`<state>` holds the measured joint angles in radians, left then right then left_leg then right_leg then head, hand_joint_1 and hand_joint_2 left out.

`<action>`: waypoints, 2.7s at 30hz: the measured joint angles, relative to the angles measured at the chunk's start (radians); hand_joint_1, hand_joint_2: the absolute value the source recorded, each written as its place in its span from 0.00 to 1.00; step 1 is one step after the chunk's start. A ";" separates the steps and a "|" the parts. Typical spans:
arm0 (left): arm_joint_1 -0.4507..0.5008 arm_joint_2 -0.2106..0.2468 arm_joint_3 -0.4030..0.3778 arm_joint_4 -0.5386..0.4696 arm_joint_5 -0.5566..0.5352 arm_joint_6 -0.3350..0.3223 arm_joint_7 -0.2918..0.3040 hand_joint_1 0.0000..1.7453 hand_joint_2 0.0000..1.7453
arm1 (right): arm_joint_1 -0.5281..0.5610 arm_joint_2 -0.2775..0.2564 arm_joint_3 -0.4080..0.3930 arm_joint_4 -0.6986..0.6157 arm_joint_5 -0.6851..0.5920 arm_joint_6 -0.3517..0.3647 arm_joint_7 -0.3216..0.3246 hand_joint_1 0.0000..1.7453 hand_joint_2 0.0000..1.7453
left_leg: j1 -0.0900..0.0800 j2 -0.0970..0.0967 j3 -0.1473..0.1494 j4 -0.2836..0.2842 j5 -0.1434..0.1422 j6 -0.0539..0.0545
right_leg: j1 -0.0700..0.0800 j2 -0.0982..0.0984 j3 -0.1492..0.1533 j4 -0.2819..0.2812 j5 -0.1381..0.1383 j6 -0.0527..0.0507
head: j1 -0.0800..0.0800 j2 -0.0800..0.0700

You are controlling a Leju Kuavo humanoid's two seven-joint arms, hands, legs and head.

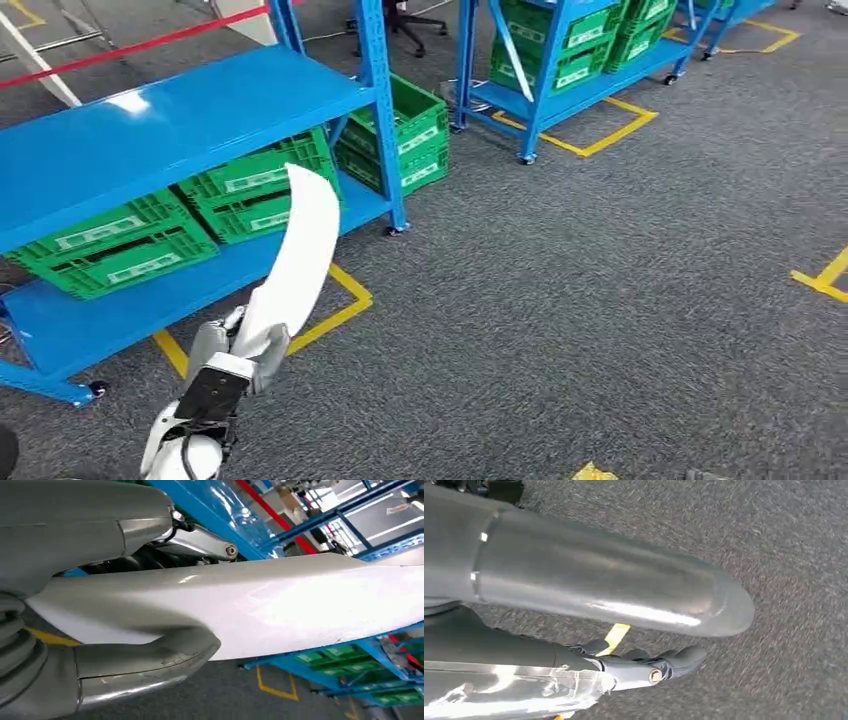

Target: Take the parts from the cabinet and place them on the table.

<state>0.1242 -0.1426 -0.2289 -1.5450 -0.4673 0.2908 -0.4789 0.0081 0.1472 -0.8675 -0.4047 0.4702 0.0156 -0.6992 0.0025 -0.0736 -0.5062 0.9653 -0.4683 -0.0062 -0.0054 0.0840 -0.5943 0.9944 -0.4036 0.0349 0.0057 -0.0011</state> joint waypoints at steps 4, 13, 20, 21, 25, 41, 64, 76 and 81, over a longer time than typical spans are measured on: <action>-0.006 0.002 0.000 0.000 0.000 -0.055 0.023 1.00 1.00 | -0.002 0.000 -0.013 0.007 0.012 0.002 0.000 0.00 0.00 | -0.003 0.032 -0.012 -0.002 0.013 0.017 | -0.011 0.031 -0.023 -0.006 0.020 0.026 | 0.000 0.000; -0.009 0.003 0.003 0.000 -0.010 -0.109 0.025 1.00 1.00 | -0.012 0.002 -0.036 0.016 0.050 0.011 0.000 0.00 0.00 | -0.003 0.128 -0.022 -0.001 0.022 0.031 | -0.006 -0.090 -0.048 0.148 -0.063 0.039 | 0.015 0.000; -0.012 0.004 0.003 0.000 -0.016 -0.117 0.007 1.00 1.00 | -0.018 0.003 -0.048 0.022 0.070 0.014 0.000 0.00 0.00 | -0.010 0.156 -0.027 0.014 0.008 -0.006 | -0.006 -0.094 0.025 0.005 -0.028 -0.005 | 0.013 0.000; -0.012 0.005 0.003 0.000 -0.033 -0.106 0.003 1.00 1.00 | -0.019 0.003 -0.050 0.022 0.073 0.014 0.000 0.00 0.00 | -0.009 0.118 -0.040 0.048 -0.023 -0.012 | -0.007 -0.088 0.022 0.005 -0.026 -0.009 | 0.008 0.000; 0.001 0.009 0.003 0.000 -0.062 -0.071 -0.007 1.00 1.00 | -0.020 0.003 -0.065 0.023 0.089 0.015 0.000 0.00 0.00 | -0.005 0.083 -0.177 0.340 -0.151 -0.015 | -0.006 -0.052 0.008 0.005 -0.019 -0.017 | 0.009 0.000; 0.013 0.009 0.008 -0.002 -0.073 -0.037 -0.011 1.00 1.00 | -0.018 0.009 -0.095 0.031 0.120 0.013 0.011 0.00 0.00 | 0.000 0.102 -0.036 0.017 0.015 0.028 | -0.008 -0.076 -0.170 0.338 -0.148 0.038 | 0.022 0.000; 0.046 0.035 0.027 0.001 -0.091 -0.032 0.001 1.00 1.00 | -0.044 0.031 -0.100 0.046 0.181 -0.008 0.019 0.00 0.00 | 0.001 0.020 -0.041 0.028 0.008 0.001 | -0.008 0.032 -0.021 0.015 -0.001 0.010 | 0.018 0.000; 0.044 0.016 0.024 0.002 -0.127 -0.055 0.007 1.00 1.00 | -0.038 0.028 -0.118 0.063 0.174 -0.002 0.009 0.00 0.00 | -0.008 0.143 -0.030 0.021 0.006 0.016 | 0.005 -0.156 0.002 0.025 -0.040 0.025 | 0.029 0.000; 0.027 0.016 0.022 0.002 -0.117 -0.055 0.007 1.00 1.00 | -0.040 0.027 -0.123 0.065 0.187 0.001 0.010 0.00 0.00 | -0.007 0.164 -0.030 0.024 -0.003 -0.007 | 0.000 -0.100 -0.001 0.019 -0.023 -0.011 | 0.025 0.000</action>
<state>0.1511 -0.1266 -0.2068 -1.5435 -0.5848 0.2358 -0.4723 -0.0323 0.1747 -0.9907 -0.3399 0.6569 0.0164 -0.6893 -0.0042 0.0909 -0.5359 0.9896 -0.4713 -0.0133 -0.0058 -0.0158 -0.5949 1.0135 -0.4267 0.0237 0.0309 -0.0011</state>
